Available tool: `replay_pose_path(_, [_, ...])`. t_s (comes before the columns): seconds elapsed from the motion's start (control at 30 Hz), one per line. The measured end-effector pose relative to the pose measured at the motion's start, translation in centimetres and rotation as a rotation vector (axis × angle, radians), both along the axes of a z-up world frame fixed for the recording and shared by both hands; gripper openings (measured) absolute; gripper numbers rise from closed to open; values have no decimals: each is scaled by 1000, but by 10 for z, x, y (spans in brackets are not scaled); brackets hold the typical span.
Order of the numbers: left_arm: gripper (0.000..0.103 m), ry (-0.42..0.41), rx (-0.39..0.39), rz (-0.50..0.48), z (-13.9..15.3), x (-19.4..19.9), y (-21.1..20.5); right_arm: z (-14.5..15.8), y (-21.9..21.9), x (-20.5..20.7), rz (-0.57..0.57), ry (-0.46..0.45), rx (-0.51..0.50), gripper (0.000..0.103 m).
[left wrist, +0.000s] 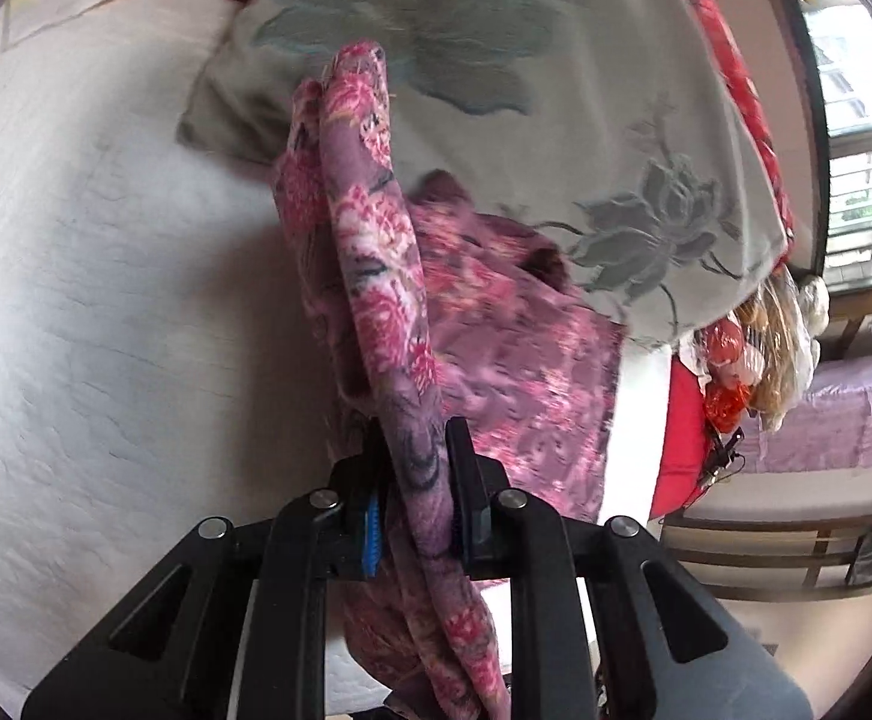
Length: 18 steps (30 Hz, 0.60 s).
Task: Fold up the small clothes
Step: 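Lift the shirt side with both tools and fold it over the shirt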
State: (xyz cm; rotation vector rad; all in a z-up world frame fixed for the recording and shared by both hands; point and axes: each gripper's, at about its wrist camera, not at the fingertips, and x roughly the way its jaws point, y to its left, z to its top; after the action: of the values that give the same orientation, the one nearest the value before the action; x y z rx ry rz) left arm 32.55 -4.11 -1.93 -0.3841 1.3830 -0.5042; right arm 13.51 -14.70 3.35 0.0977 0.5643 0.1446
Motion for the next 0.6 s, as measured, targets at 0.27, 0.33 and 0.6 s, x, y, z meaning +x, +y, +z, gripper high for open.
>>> replay_pose_path(0.27, [15, -37, 3, -31, 21, -33, -40, 19, -41, -28, -87, -10, 66, 9])
replay_pose_path(0.33, [15, -48, 5, -34, 24, -38, -51, 22, -53, -32, -116, -3, 90, 9])
replay_pose_path(0.6, [15, -67, 64, -34, 20, -40, -82, 12, -99, -37, -182, -26, 250, 8])
